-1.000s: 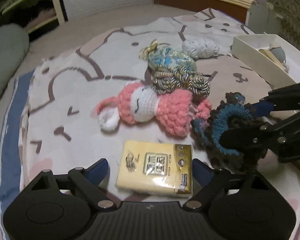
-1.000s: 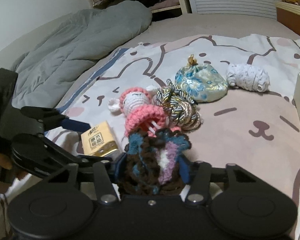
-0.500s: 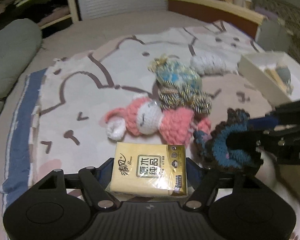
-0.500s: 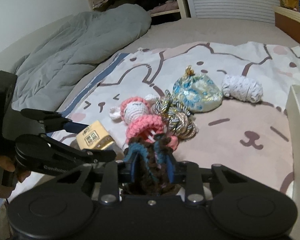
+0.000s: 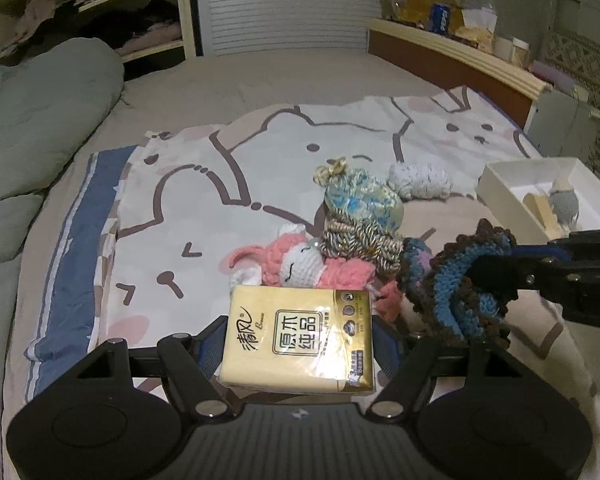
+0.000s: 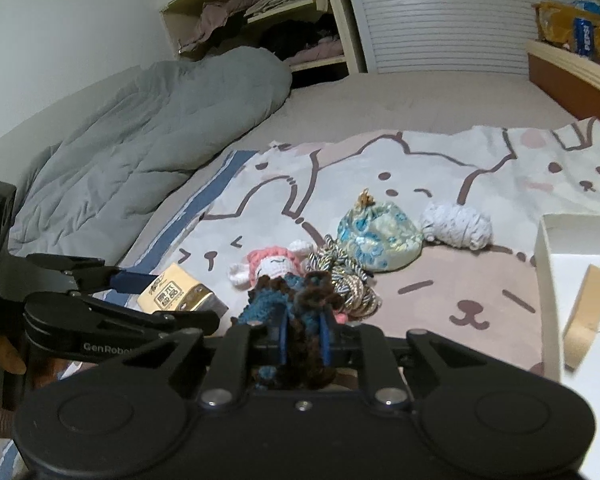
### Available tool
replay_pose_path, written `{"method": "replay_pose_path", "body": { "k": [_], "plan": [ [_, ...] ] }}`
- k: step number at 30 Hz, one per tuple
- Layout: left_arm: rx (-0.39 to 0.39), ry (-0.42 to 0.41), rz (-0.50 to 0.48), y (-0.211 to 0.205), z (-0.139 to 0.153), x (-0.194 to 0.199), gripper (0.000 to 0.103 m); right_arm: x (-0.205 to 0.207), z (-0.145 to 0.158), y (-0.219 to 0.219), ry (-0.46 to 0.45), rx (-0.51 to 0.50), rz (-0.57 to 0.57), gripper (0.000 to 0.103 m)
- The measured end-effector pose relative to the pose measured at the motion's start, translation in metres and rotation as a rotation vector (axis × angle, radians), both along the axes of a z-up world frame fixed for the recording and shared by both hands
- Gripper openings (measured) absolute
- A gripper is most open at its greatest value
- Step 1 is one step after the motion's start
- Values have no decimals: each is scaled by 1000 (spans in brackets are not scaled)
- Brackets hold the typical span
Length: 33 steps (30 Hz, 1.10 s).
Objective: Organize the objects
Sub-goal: 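Carry tissue pack with left tool while right carries scrunchie over white box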
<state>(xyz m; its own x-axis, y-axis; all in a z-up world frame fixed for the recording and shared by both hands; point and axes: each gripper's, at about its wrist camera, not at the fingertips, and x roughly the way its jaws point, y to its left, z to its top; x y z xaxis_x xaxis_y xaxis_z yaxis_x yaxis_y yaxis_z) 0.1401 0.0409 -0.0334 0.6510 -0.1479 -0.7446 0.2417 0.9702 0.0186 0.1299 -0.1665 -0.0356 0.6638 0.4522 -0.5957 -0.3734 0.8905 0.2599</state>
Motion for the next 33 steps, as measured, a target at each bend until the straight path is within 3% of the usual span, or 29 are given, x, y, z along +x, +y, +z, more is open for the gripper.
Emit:
{"method": "replay_pose_path", "body": {
  "k": [9, 17, 33],
  "plan": [
    [-49, -55, 31, -11, 32, -10, 73, -16, 35, -27, -48, -26, -72, 16],
    [-101, -81, 23, -37, 50, -24, 73, -36, 63, -84, -85, -38, -177, 16],
    [-124, -86, -141, -164, 60, -53, 73, -78, 88, -199, -130, -107, -351, 16]
  ]
}}
